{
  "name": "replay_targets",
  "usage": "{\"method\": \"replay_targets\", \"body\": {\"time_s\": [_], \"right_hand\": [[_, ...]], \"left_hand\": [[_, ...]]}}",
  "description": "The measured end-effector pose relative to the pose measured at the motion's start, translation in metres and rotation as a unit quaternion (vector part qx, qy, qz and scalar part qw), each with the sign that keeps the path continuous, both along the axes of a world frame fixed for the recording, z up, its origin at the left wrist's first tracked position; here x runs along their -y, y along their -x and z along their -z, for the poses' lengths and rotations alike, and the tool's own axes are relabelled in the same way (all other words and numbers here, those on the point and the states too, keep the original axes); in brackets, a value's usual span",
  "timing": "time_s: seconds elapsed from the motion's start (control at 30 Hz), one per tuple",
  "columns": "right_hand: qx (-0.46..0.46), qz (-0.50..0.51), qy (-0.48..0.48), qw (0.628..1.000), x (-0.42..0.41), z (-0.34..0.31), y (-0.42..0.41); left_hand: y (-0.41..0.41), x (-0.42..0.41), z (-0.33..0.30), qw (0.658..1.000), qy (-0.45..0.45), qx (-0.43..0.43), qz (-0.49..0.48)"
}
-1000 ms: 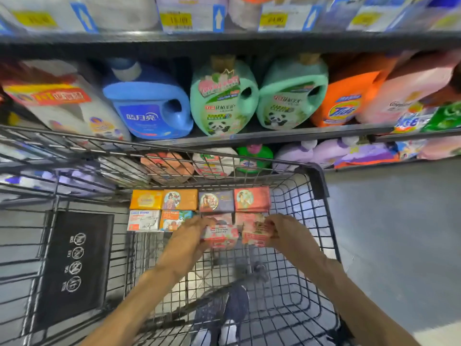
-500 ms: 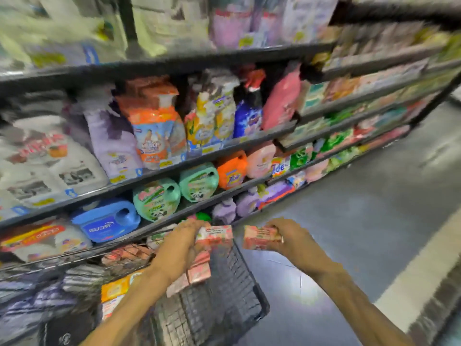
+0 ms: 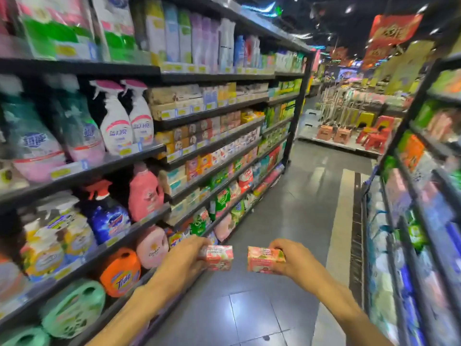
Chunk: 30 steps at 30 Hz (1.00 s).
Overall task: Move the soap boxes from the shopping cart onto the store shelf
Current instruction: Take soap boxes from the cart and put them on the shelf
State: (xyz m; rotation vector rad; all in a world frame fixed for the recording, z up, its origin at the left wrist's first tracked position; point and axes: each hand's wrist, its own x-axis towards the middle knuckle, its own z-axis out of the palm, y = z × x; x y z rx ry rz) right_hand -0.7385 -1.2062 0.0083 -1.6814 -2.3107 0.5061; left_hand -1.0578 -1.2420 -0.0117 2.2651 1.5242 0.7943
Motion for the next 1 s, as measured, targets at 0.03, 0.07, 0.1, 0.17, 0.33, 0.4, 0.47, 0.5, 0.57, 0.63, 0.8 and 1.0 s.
{"method": "replay_targets", "body": {"time_s": [0.03,0.07,0.1,0.17,0.33,0.4,0.47,0.5,0.57,0.63,0.8,1.0], "right_hand": [[-0.001,0.012,-0.004,1.000,-0.011,-0.005,-0.021],[-0.003,0.022,-0.005,1.000,-0.023,-0.010,-0.042],[-0.001,0.032,-0.003,0.999,-0.035,-0.015,-0.063],[-0.001,0.047,-0.002,0.999,-0.060,-0.024,-0.101],[-0.023,0.080,-0.017,0.996,-0.117,-0.042,-0.183],[-0.033,0.087,-0.023,0.995,-0.137,-0.050,-0.207],[-0.039,0.090,-0.015,0.995,-0.160,-0.054,-0.227],[-0.040,0.094,-0.009,0.995,-0.173,-0.055,-0.236],[-0.041,0.104,-0.004,0.994,-0.206,-0.053,-0.254],[-0.036,0.115,-0.004,0.993,-0.245,-0.049,-0.271],[-0.034,0.119,-0.003,0.992,-0.357,-0.048,-0.302],[-0.037,0.102,-0.032,0.994,-0.507,-0.072,-0.324]], "left_hand": [[-0.019,-0.017,-0.006,1.000,-0.007,-0.006,0.001],[-0.039,-0.032,-0.013,1.000,-0.013,-0.012,0.004],[-0.059,-0.047,-0.019,1.000,-0.013,-0.012,0.010],[-0.096,-0.081,-0.027,1.000,-0.022,-0.008,0.017],[-0.165,-0.163,-0.032,0.999,-0.024,-0.026,0.037],[-0.188,-0.192,-0.034,0.998,-0.019,-0.024,0.045],[-0.208,-0.221,-0.037,0.998,-0.013,-0.019,0.055],[-0.217,-0.237,-0.039,0.998,-0.013,-0.018,0.058],[-0.234,-0.273,-0.040,0.998,-0.014,-0.017,0.066],[-0.249,-0.314,-0.040,0.997,-0.022,-0.022,0.070],[-0.279,-0.427,-0.042,0.997,-0.035,-0.015,0.069],[-0.306,-0.574,-0.068,0.999,-0.040,-0.016,0.033]]}}
